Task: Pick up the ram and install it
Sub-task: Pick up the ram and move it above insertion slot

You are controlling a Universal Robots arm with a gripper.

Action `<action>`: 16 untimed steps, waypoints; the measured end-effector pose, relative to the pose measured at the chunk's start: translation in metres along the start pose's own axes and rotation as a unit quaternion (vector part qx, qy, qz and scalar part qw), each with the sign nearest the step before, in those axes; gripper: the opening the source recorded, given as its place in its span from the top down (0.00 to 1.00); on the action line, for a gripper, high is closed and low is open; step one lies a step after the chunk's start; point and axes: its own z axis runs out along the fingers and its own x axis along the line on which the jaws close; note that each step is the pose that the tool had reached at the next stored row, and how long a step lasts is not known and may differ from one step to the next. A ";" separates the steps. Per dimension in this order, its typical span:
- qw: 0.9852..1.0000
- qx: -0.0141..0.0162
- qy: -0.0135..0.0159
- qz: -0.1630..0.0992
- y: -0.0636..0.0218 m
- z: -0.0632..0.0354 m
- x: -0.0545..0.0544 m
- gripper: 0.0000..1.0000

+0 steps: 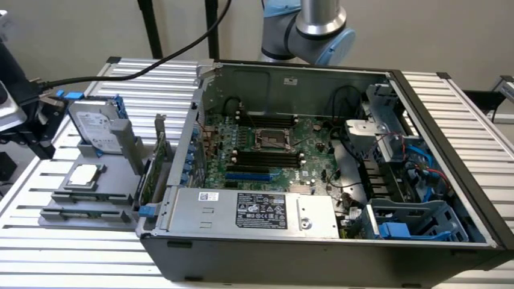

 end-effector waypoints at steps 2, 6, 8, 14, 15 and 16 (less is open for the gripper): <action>1.000 0.000 0.001 -0.018 0.0000 0.0006 0.000 0.89; 0.999 -0.001 0.002 -0.054 -0.0001 0.0022 0.000 0.89; 0.997 -0.001 0.002 -0.073 -0.0001 0.0031 0.000 0.89; 0.992 -0.002 0.004 -0.127 -0.0002 0.0058 0.000 0.89; 0.991 -0.003 0.004 -0.135 -0.0002 0.0061 0.000 0.89; 0.989 -0.003 0.004 -0.145 -0.0002 0.0066 0.000 0.89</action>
